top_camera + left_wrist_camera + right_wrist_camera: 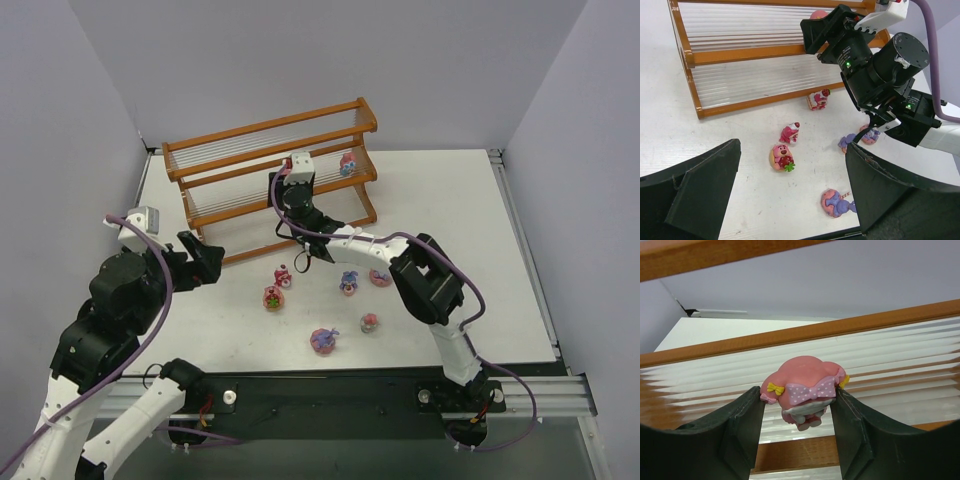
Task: Place and organize the plastic toys onto the shelf
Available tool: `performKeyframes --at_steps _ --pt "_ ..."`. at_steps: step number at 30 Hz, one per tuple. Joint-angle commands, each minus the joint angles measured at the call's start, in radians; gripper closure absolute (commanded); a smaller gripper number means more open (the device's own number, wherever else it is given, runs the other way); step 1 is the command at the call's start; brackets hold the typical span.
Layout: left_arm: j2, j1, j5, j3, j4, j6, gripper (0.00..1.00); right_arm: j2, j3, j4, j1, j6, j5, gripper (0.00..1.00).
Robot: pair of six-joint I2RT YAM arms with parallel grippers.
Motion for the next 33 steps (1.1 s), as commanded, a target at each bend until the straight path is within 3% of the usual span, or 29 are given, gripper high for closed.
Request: performKeyframes --at_steps 1,12,22,33 --pt "-0.006 0.006 0.008 0.003 0.007 -0.014 0.04 0.008 0.07 0.025 0.004 0.04 0.053 0.56" --pt "-0.026 0.006 0.003 -0.016 0.015 -0.009 0.04 0.038 0.101 -0.026 0.004 0.057 0.056 0.45" --pt "-0.031 0.006 0.002 -0.019 0.012 -0.005 0.04 0.016 0.07 -0.005 0.007 0.043 0.023 0.25" --pt "-0.037 0.006 0.0 -0.017 0.005 -0.002 0.04 -0.022 0.078 -0.072 0.018 0.04 0.026 0.16"
